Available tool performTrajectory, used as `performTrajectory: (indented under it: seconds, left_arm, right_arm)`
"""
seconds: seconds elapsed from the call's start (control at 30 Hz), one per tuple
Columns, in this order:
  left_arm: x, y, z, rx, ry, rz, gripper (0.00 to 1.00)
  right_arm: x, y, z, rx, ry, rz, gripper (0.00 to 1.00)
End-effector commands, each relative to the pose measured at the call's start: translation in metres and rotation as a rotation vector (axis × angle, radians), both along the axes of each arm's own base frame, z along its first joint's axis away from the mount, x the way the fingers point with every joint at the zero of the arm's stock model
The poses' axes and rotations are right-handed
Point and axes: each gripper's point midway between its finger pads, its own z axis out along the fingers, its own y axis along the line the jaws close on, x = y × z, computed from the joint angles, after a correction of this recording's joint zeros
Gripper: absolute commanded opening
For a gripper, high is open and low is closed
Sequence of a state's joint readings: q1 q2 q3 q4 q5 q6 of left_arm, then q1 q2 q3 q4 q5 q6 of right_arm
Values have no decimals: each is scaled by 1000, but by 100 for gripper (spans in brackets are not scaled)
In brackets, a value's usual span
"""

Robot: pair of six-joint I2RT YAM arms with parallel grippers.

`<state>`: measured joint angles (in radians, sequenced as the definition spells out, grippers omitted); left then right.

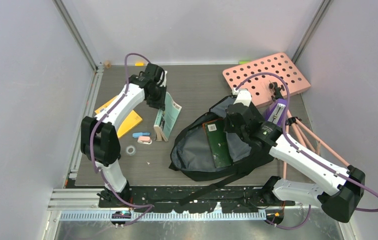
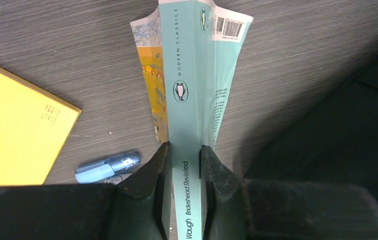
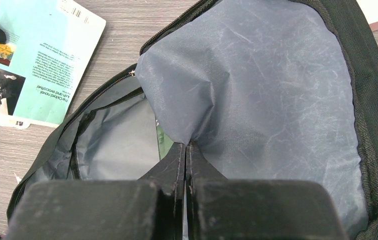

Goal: Pack the student bag
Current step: Pick up the book from the center of the board.

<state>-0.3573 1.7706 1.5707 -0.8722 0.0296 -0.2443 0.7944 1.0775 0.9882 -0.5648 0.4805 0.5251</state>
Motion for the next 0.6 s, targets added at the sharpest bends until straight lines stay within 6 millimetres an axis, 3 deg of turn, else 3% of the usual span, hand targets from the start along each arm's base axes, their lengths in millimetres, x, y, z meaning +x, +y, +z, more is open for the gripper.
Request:
performTrajectory:
  seconds: [0.0,0.17,0.57]
  left_arm:
    - [13,2,13,34,-94,6,0]
    - [9,2,0,33,-83,13,0]
    - [-2,-7,-19,-39,-52,28,34]
  right_arm:
    - [9,8,41,132,-112,-22,0]
    - [9,11,41,143,-109,-13,0]
    - [7,11,45,159,-112,-13,0]
